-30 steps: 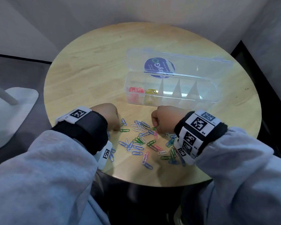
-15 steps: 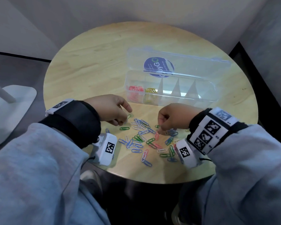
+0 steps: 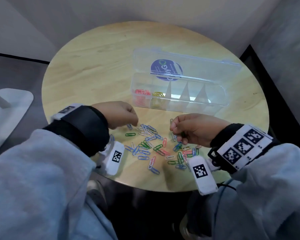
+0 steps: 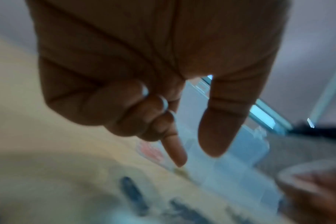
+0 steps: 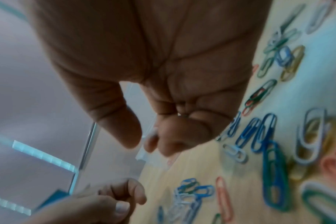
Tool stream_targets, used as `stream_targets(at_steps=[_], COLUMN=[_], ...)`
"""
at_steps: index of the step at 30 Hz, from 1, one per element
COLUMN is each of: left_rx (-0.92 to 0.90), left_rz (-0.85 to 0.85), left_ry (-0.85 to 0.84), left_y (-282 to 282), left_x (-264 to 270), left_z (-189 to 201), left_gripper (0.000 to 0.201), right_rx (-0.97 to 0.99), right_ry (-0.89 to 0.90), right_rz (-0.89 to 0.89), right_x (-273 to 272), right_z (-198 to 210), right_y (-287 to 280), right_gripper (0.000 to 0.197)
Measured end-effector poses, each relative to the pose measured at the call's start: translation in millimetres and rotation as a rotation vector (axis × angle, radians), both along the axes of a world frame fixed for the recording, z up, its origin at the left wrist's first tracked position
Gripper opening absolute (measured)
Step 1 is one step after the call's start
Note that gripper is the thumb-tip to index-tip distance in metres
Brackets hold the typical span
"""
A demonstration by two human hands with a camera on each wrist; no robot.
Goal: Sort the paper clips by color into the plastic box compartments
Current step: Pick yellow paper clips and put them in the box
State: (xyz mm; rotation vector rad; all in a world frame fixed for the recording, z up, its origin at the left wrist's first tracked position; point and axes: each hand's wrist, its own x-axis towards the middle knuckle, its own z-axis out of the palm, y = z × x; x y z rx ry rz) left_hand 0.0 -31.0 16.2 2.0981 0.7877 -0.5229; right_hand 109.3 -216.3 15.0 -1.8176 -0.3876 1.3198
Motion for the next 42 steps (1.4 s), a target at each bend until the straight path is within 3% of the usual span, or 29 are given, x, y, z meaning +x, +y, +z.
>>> stream_targets(at_steps=[2, 4, 6, 12, 16, 19, 22, 29, 35, 38, 41, 42], left_rx=[0.305, 0.395, 0.436, 0.438, 0.417, 0.344, 0.238, -0.314, -0.54, -0.383, -0.062, 0.047], left_rz=[-0.153, -0.191, -0.212, -0.234, -0.23, -0.208, -0.156, 0.175, 0.339, 0.275, -0.023, -0.12], left_ry=[0.068, 0.084, 0.091, 0.128, 0.149, 0.142, 0.096, -0.118, -0.238, -0.202, -0.096, -0.063], left_y=[-2.6, -9.5, -15.5, -20.2, -19.2, -16.2, -12.0, -10.0, -10.5, -9.2, -11.7, -13.5], left_x=[-2.5, -4.3, -3.4, 2.1, 1.4, 0.0, 0.0, 3.1, 3.2, 6.6, 3.6, 1.4], left_z=[-3.2, -4.4, -6.3, -15.0, -16.8, -14.7, -7.3, 0.4, 6.1, 0.3, -6.8, -9.5], left_gripper=[0.007, 0.006, 0.008, 0.008, 0.005, 0.004, 0.013, 0.034, 0.014, 0.014, 0.001, 0.006], right_rx=[-0.145, -0.279, -0.347, -0.389, -0.394, -0.439, -0.469, -0.423, -0.314, -0.217, -0.112, -0.09], right_ry=[-0.294, -0.582, -0.727, -0.845, -0.879, -0.912, -0.923, -0.793, -0.594, -0.354, -0.124, -0.081], right_rz=[0.212, 0.406, 0.507, 0.633, 0.704, 0.764, 0.779, 0.714, 0.515, 0.383, 0.211, 0.16], right_x=[-3.1, -7.2, -12.9, -28.7, -34.9, -36.8, -37.1, -33.0, -17.8, -8.8, -3.2, -1.1], right_z=[-0.2, 1.2, 0.0, -8.3, -12.4, -17.2, -21.6, -18.1, -9.8, -10.5, -10.5, -10.9], right_y=[1.8, 5.3, 10.9, 23.2, 29.3, 32.7, 32.3, 29.5, 22.1, 20.7, 19.0, 18.1], right_gripper=[0.017, 0.008, 0.01, 0.017, 0.011, 0.016, 0.008, 0.008, 0.006, 0.014, 0.012, 0.014])
